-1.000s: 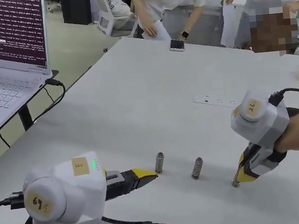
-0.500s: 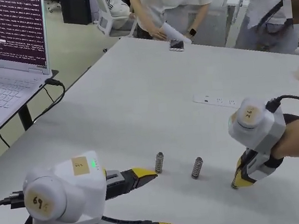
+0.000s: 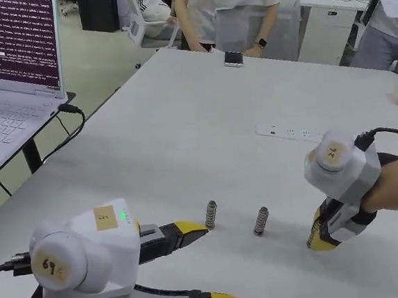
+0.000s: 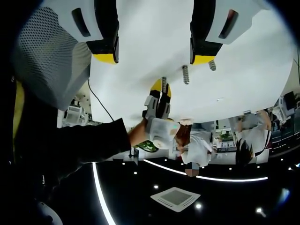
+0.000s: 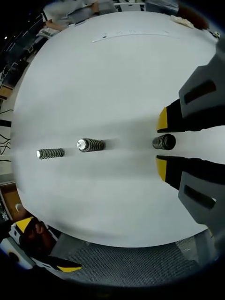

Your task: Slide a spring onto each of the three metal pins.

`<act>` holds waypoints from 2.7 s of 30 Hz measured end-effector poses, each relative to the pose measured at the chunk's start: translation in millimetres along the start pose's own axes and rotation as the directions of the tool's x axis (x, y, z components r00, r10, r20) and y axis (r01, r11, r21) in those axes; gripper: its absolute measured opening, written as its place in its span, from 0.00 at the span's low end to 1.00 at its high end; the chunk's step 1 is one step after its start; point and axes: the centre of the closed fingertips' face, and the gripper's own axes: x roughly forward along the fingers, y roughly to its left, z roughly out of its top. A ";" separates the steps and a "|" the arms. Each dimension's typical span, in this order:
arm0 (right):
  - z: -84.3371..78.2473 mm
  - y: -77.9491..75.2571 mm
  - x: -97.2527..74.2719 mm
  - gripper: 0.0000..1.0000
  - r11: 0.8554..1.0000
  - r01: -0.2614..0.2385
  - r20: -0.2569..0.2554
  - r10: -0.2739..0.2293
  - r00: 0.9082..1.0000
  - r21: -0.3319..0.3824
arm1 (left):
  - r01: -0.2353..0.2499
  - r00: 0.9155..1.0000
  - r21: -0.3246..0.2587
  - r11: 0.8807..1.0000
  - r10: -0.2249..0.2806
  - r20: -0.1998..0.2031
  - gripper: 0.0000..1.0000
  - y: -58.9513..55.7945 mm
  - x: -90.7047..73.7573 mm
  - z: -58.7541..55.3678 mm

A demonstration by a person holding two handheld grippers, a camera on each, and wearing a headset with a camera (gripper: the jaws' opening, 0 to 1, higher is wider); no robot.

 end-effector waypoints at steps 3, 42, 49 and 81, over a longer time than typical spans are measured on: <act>-2.3 -1.3 -3.2 0.22 1.000 0.012 0.012 -0.012 1.000 0.006 | -0.002 1.000 0.000 1.000 0.002 0.001 0.57 0.5 -0.1 -0.1; -6.4 50.3 -111.7 0.59 0.910 0.178 0.548 -0.372 0.749 0.375 | -0.092 0.995 -0.016 0.996 0.092 0.029 0.61 24.9 -13.9 8.4; -6.4 64.0 -126.4 0.61 0.889 0.176 0.622 -0.426 0.657 0.422 | -0.111 0.993 -0.019 0.994 0.111 0.040 0.62 27.6 -18.9 11.2; -27.9 75.1 -110.7 0.85 0.826 0.165 0.621 -0.522 0.585 0.540 | -0.143 0.990 -0.029 0.989 0.143 -0.002 0.69 26.2 -29.6 -8.8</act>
